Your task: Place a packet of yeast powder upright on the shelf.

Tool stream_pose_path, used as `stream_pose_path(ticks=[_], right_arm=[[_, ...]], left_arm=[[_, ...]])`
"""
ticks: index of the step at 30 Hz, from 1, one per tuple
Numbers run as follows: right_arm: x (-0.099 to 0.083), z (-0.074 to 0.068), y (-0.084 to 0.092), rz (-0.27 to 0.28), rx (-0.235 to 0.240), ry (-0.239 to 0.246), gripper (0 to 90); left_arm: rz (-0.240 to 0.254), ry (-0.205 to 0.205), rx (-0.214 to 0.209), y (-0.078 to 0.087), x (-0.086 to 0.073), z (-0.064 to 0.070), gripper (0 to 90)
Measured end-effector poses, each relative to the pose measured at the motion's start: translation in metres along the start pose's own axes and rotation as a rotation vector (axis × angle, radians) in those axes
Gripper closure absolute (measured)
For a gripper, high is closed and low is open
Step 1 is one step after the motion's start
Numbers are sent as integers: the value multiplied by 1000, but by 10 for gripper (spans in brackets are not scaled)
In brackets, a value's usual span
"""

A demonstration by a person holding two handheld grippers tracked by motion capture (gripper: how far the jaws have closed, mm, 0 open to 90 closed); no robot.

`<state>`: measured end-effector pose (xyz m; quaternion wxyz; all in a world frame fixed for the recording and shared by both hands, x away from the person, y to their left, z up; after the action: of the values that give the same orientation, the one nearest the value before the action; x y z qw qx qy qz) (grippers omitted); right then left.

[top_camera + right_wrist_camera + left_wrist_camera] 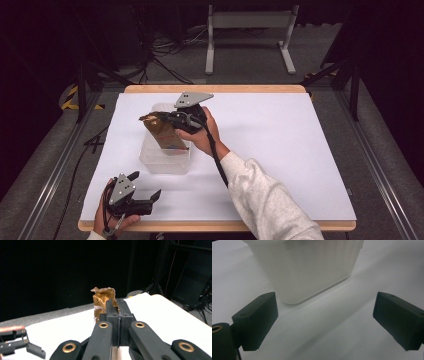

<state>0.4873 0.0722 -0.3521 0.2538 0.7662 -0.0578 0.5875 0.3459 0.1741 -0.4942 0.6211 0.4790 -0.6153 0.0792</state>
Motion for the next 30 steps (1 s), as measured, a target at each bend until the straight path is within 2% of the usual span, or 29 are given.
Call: stream_pose_path(ticks=[3, 10, 21, 30], right_arm=[[-4, 0, 3, -12, -9, 19, 897], [-10, 2, 9, -21, -15, 24, 896], [-22, 18, 26, -6, 10, -41, 894], [-31, 26, 38, -38, -16, -25, 890]], left_arm=[[-1, -5, 2, 1, 0, 1, 69], [-3, 1, 4, 2, -1, 0, 69], [-2, 2, 6, 1, 0, 0, 68], [-7, -4, -2, -3, 2, 0, 68]])
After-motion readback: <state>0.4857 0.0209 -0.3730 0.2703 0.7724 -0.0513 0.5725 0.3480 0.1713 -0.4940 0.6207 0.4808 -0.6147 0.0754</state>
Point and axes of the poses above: each handheld gripper's, and its own axes: y roughly backward along the jaws, x roughly out of its top, z roughly to its right, the point moved 9 cm from there along -y, roughly forward along the jaws, and after that the axes turned 12 degrees about -y, right-handed, at the moved point
